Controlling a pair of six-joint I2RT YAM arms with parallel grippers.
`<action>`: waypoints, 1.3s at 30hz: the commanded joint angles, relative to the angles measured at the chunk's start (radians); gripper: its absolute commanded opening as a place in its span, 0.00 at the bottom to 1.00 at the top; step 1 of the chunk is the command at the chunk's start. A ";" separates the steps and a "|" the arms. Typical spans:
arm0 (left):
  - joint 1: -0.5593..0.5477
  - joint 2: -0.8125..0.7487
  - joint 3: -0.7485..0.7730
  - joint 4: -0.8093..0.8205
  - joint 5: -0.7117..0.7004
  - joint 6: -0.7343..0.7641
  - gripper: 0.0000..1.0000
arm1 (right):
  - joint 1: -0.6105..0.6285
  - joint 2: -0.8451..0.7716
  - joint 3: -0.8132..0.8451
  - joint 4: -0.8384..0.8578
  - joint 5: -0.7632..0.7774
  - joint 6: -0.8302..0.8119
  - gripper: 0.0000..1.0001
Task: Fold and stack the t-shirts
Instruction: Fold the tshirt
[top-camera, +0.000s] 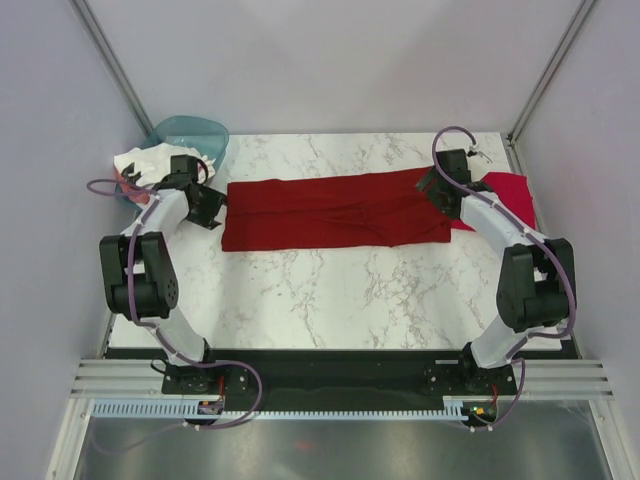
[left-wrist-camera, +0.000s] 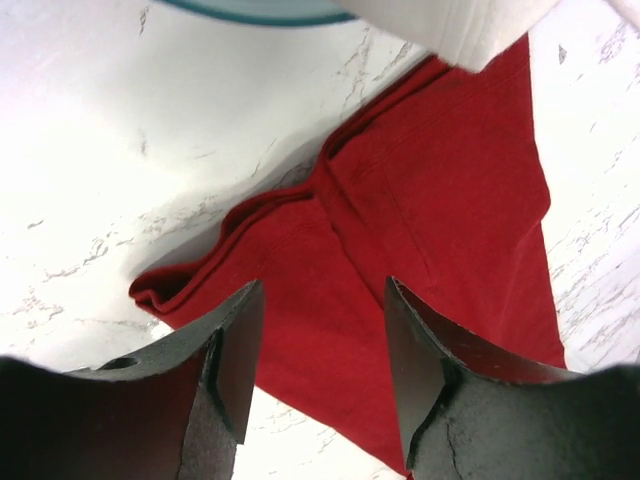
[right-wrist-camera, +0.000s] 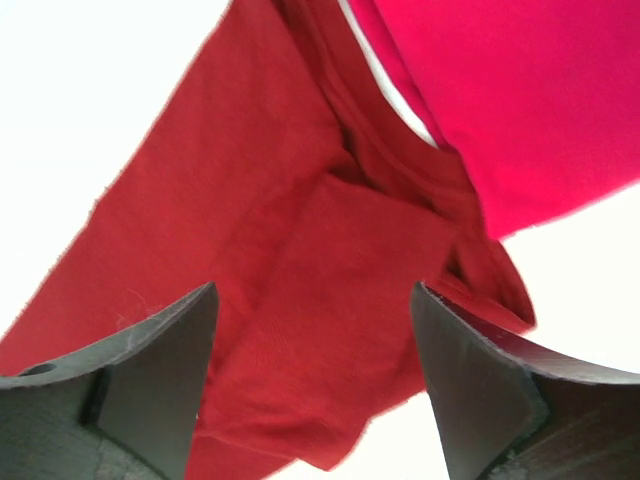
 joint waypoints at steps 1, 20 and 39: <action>-0.014 -0.108 -0.062 0.015 -0.021 -0.004 0.58 | 0.001 -0.106 -0.095 0.047 -0.004 -0.017 0.84; -0.291 -0.280 -0.411 0.430 0.175 0.165 0.41 | 0.085 -0.251 -0.535 0.325 -0.273 0.020 0.66; -0.317 -0.329 -0.431 0.450 0.224 0.193 0.41 | 0.096 -0.114 -0.482 0.444 -0.297 0.027 0.43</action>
